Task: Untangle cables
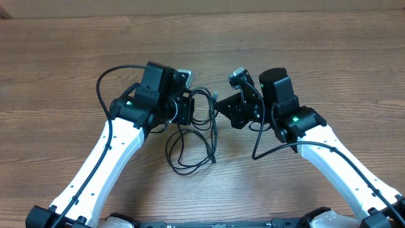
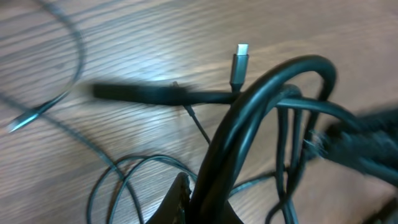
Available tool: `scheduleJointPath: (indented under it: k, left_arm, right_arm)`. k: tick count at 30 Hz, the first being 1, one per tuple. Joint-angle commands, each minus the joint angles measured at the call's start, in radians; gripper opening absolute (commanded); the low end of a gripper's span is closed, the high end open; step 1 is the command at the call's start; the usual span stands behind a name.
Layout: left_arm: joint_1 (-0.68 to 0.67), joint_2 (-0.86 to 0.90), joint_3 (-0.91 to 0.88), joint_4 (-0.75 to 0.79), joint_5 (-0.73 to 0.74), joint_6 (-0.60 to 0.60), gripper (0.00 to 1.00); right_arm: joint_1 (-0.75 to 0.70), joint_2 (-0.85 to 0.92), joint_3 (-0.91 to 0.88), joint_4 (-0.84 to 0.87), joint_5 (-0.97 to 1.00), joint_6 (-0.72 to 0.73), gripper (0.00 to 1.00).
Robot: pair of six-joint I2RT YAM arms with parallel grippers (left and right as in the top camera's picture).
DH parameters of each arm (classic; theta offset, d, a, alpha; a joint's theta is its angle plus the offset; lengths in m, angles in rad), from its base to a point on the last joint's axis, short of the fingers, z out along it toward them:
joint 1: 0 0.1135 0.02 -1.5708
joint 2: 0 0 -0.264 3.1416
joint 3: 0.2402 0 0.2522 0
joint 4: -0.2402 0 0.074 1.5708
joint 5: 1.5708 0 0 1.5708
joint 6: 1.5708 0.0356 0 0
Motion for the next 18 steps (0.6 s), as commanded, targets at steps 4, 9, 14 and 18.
scheduleJointPath:
  k: [4, 9, 14, 18]
  left_arm:
    - [0.005, -0.01, 0.016, 0.003, -0.151, -0.216, 0.04]
    - [0.005, -0.01, 0.016, 0.0, -0.181, -0.266, 0.05]
    - [0.005, -0.01, 0.016, 0.0, -0.172, -0.265, 0.04]
    - [0.005, -0.01, 0.016, 0.0, -0.072, -0.104, 0.04]
  right_arm:
    - [0.0, 0.001, -0.001, -0.032, -0.029, -0.002, 0.04]
    - [0.0, 0.001, -0.001, -0.042, -0.029, -0.002, 0.04]
    - [0.0, 0.001, -0.001, -0.045, -0.028, -0.002, 0.04]
    - [0.0, 0.001, -0.001, -0.039, -0.025, -0.022, 0.37]
